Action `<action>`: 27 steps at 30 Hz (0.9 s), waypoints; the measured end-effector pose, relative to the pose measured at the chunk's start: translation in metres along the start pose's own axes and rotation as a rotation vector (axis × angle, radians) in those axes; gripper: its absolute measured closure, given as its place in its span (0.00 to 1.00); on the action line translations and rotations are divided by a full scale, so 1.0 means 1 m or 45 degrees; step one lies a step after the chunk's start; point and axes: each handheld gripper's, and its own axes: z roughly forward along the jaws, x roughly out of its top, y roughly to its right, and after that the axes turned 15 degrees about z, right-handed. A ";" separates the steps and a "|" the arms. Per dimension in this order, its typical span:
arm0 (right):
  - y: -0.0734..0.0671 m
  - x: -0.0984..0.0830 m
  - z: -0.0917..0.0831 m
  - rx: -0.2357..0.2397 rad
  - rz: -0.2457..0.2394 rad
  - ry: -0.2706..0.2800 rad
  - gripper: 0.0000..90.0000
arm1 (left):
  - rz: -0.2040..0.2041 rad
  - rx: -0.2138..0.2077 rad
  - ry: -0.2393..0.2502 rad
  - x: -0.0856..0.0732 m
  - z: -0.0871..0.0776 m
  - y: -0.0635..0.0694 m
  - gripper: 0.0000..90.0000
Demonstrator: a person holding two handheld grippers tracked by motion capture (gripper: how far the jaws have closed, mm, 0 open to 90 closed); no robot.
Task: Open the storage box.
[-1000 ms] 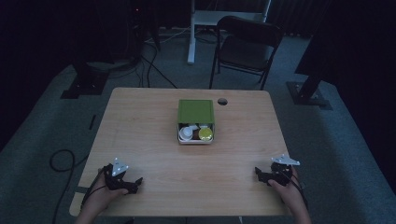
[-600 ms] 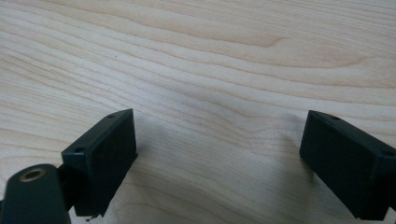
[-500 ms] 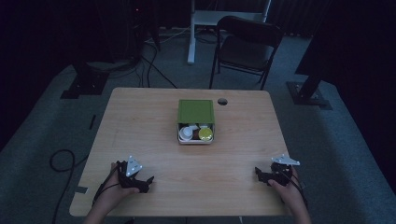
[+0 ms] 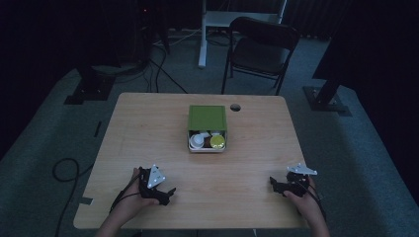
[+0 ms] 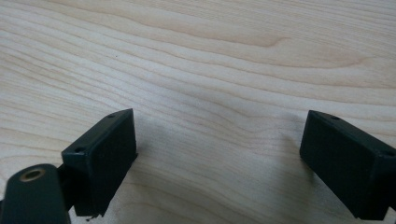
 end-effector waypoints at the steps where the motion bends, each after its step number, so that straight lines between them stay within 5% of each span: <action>1: 0.000 0.000 0.000 0.000 -0.001 0.000 0.12 | 0.003 -0.001 0.005 0.002 0.001 0.001 0.00; 8: 0.000 0.000 0.000 0.000 -0.001 0.000 0.12 | 0.041 -0.014 0.029 0.015 0.008 0.002 0.05; 27: 0.000 0.000 0.000 0.000 -0.001 0.000 0.12 | 0.255 0.045 0.063 0.050 0.025 0.009 0.05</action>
